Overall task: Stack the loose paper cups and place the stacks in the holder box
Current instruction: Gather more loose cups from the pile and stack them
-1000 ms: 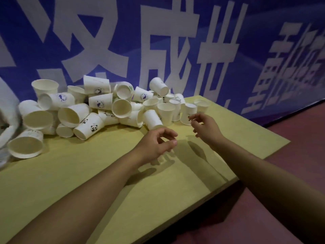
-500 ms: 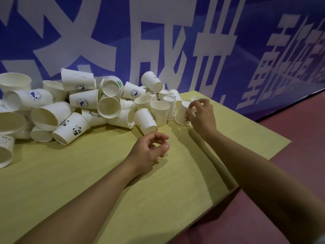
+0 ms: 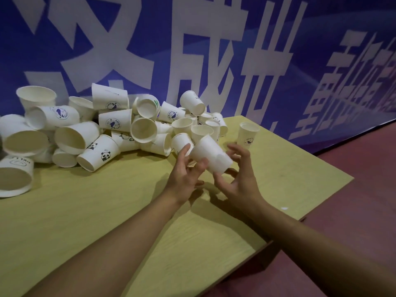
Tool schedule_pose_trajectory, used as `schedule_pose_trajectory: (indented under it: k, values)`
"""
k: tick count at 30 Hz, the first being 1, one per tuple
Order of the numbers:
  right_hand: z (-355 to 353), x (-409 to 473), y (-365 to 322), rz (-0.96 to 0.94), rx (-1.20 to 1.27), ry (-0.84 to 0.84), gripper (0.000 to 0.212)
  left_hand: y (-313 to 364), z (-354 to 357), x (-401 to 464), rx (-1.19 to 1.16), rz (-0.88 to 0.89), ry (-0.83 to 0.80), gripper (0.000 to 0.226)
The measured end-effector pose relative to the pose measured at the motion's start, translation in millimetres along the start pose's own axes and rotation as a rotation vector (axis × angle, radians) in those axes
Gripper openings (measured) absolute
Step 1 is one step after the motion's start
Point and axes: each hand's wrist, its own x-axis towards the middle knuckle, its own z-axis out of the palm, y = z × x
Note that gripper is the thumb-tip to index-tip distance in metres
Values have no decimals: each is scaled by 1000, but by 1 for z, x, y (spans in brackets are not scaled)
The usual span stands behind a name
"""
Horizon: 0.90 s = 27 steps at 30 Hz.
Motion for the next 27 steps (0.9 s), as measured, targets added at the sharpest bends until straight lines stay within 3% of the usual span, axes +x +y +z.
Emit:
schedule_pose_trajectory:
  k: [4,7,10,13,16,19,22,27]
  values:
    - [6,-9,-2,32,-12,-169,77,3,-2,1,41,39,99,108]
    - [6,-8,-5,78,-2,-232,64,0,-5,3,136,98,156,114]
    - [3,9,0,155,-80,-76,47,-4,-8,5,169,135,159,113]
    - [-5,41,23,284,-191,154,43,-8,-10,6,167,118,140,109]
    - [-20,76,56,384,-259,338,51,-9,-9,3,171,115,129,104]
    - [-38,105,85,534,-304,419,74,-12,-7,1,191,143,117,101]
    - [-48,126,99,636,-295,404,97,-14,-8,3,231,184,93,105]
    - [-53,142,112,675,-268,320,102,-17,-9,6,247,222,142,98]
